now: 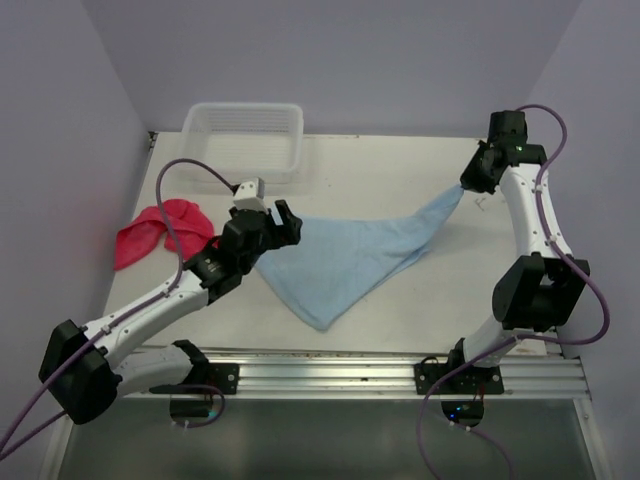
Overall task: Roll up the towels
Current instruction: Flatten the towel
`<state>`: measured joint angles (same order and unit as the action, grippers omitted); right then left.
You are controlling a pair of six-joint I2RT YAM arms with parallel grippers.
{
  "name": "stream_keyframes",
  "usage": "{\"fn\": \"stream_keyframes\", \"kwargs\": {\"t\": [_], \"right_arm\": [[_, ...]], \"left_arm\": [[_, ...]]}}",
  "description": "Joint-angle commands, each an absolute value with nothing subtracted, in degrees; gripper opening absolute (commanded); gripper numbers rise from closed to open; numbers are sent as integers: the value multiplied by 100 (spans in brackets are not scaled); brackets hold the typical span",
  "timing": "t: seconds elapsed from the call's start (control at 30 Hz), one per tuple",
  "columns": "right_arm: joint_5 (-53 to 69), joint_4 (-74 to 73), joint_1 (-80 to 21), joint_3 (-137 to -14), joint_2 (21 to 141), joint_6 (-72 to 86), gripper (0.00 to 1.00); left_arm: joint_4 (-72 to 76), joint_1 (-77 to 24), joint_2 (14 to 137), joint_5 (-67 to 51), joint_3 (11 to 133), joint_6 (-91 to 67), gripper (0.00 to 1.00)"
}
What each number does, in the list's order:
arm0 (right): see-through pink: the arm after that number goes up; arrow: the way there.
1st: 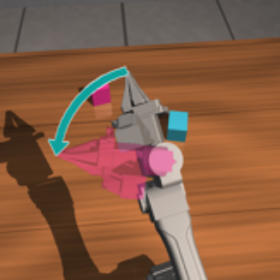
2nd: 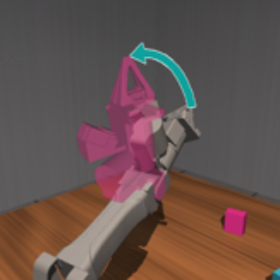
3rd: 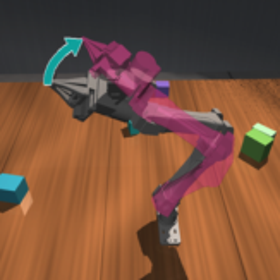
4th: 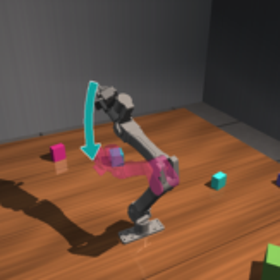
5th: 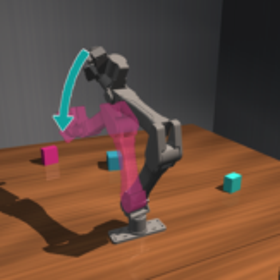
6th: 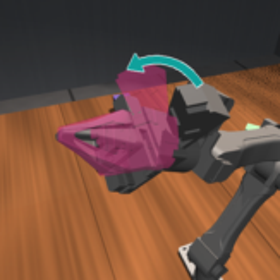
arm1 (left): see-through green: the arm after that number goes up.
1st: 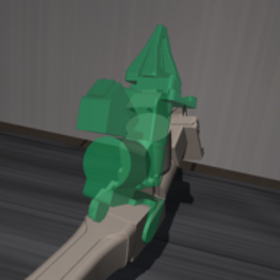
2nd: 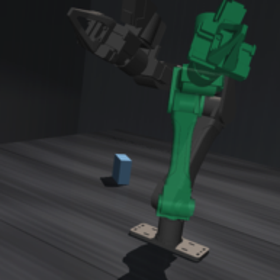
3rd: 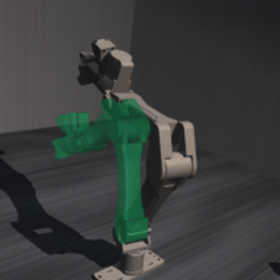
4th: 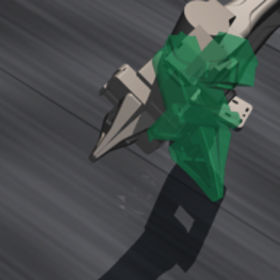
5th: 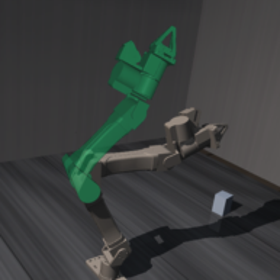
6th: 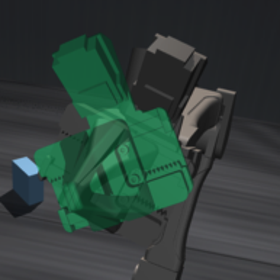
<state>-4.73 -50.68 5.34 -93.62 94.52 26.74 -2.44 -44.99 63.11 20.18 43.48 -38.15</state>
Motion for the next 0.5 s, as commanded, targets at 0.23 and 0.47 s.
{"fn": "stream_keyframes", "kwargs": {"t": [0.23, 0.47], "right_arm": [[-124, -4729, 571, -9290, 9571, 2593, 0], [158, -4351, 571, -8948, 9606, 2654, 0]], "left_arm": [[-615, -2428, 7487, 1662, 5044, -2708, 71], [-598, -1864, 8804, 1504, 5755, -2566, 61]]}}
